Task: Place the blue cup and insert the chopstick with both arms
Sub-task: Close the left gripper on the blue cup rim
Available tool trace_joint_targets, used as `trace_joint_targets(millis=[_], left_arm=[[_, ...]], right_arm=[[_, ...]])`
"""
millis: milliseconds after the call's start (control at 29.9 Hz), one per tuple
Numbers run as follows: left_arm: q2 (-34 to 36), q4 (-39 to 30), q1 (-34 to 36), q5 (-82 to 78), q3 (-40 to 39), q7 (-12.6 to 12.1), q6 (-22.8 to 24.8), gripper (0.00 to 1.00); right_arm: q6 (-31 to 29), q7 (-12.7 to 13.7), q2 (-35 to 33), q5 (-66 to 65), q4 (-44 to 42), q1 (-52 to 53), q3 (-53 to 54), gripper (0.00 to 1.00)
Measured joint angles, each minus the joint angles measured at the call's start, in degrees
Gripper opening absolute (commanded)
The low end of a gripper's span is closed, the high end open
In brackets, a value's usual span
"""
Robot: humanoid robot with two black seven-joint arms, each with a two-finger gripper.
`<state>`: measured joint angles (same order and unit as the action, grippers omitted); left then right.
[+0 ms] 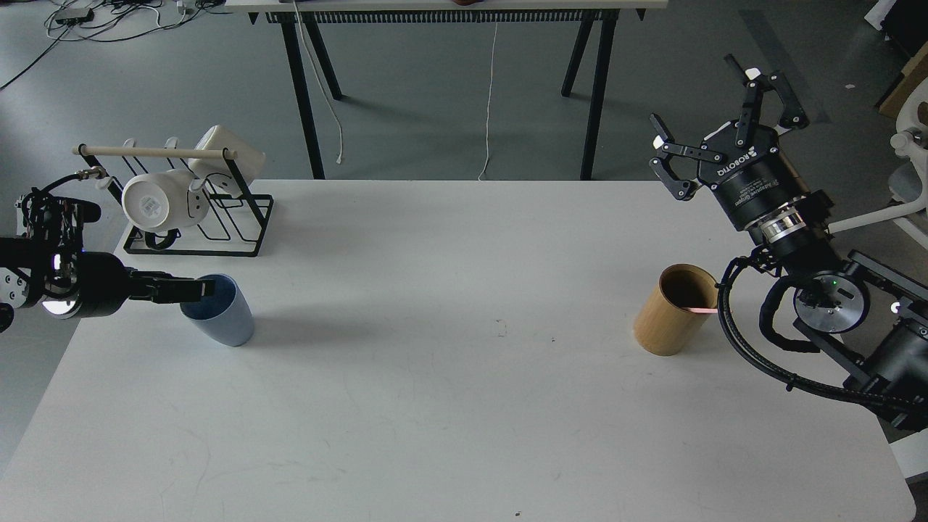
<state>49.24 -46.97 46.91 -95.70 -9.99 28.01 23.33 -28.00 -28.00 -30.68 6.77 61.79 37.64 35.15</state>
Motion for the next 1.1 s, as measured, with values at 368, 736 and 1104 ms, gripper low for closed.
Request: trace_joint_targets(millis=[368,736,1104], left_arm=[[-2.0,3.7,-1.1,-0.1,1.7,0.0,-0.2,0.49],[-1.8,3.8,-1.1,0.0,3.7,0.0,-2.7,0.32],[-1.8,3.8,-1.1,0.1,3.7,0.0,-4.1,0.00]], right_arm=[[0.0,0.0,-0.3,0.0,0.1,-0.7,0.1,0.99],[0.0,0.0,-0.3,0.0,0.2,-1.2,0.2,0.99],[0.0,0.0,-0.3,0.0,0.0,-1.7,0.3,0.99]])
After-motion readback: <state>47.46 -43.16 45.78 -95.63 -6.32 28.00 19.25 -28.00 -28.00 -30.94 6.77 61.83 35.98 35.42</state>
